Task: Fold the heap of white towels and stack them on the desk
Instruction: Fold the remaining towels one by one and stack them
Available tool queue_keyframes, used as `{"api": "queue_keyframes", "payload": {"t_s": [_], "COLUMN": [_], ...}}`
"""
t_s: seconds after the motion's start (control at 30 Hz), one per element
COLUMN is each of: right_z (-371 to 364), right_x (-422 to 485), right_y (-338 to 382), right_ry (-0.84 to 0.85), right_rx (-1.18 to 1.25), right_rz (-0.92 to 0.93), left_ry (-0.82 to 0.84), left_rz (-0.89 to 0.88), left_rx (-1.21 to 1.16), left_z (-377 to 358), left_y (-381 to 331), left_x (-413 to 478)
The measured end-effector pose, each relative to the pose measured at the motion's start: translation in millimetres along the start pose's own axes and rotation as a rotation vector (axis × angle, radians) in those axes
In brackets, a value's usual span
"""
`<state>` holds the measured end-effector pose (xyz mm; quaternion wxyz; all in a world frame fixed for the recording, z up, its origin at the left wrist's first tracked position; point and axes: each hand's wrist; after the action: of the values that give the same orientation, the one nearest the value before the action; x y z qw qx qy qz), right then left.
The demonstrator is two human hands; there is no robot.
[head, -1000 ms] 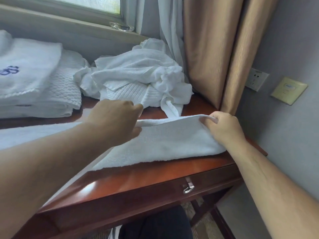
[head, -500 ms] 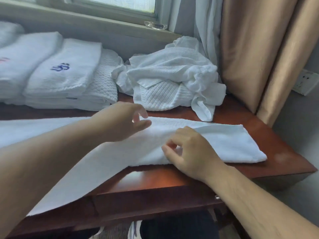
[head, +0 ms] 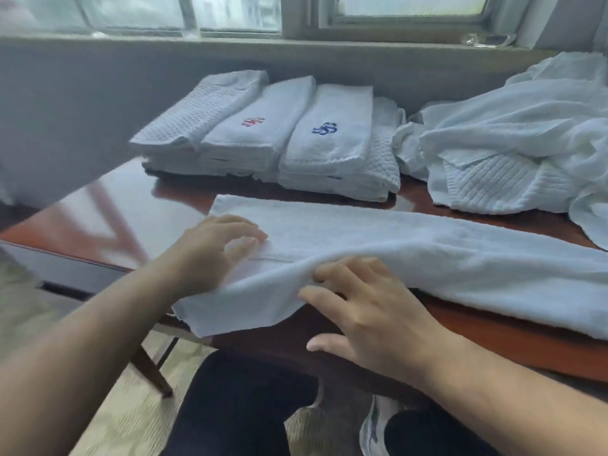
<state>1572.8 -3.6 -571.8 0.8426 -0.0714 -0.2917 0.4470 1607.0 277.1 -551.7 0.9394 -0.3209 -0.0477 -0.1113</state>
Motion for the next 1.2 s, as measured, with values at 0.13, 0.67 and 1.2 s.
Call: {"api": "queue_keyframes", "payload": {"t_s": [0.13,0.67,1.2], "right_z": [-4.3,-12.5,-65.0], "right_x": [20.3,84.4,117.7], "right_y": [9.7,-10.8,-67.3], "right_ry": [-0.026,-0.043,0.251], "right_rx": [-0.067,0.248,0.145], "right_rz": [-0.093,-0.522,-0.645], "left_ry": [0.058,0.101,-0.07], "left_rz": [0.026,0.161,-0.126], "left_rx": [-0.192,-0.793,-0.233], "left_z": [6.5,25.6,28.2], "left_y": [3.8,20.0,39.4], "left_x": [0.3,-6.9,5.4]}}
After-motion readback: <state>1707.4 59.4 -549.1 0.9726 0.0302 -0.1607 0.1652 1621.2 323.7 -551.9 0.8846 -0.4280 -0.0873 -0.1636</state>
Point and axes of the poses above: each hand's wrist, its own x-axis towards the middle knuckle, its own z-axis out of the back of the hand, y = z × x, and after that the axes turned 12 degrees about -x, right-handed
